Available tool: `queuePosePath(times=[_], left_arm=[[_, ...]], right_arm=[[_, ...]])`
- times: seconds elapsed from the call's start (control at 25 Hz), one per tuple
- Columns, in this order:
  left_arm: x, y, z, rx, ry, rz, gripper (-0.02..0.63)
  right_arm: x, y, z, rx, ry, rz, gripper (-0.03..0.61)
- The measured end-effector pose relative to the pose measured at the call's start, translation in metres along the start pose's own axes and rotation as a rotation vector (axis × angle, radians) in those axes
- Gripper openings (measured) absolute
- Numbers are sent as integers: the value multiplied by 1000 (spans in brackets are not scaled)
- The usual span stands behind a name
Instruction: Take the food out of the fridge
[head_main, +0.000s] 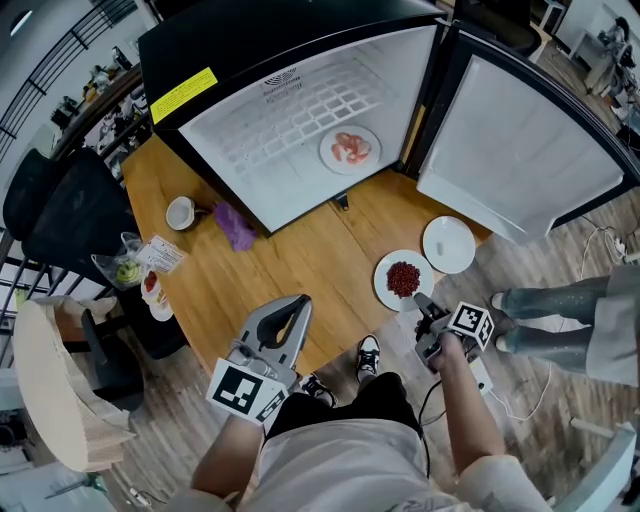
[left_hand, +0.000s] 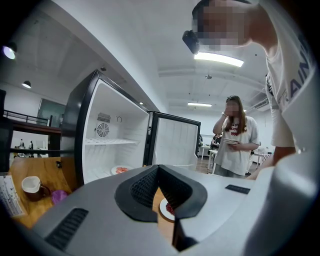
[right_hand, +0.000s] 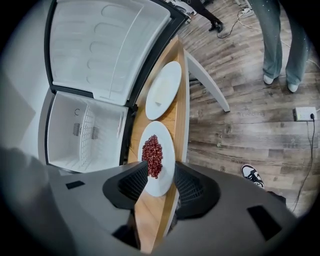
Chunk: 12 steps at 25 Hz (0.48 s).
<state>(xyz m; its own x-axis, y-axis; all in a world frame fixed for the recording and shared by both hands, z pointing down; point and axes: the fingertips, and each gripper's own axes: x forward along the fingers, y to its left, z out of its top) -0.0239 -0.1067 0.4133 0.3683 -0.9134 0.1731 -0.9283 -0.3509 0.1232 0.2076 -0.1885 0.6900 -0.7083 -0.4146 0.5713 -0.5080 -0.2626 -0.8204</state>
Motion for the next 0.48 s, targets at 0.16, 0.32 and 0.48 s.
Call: queuePosePath(times=[0.16,0.32,0.48], left_arm=[[0,1,0,1,0,-1,8],[0,1,0,-3,-5,-6,8],[-1,-1,4,-3,-17,-17,8]], right_arm=[[-5,-9,-4,-6,8,-26,161],[-24,-16,-11,-41,11,-82,159],[-49,8,-7,-182,-32,-147,119]])
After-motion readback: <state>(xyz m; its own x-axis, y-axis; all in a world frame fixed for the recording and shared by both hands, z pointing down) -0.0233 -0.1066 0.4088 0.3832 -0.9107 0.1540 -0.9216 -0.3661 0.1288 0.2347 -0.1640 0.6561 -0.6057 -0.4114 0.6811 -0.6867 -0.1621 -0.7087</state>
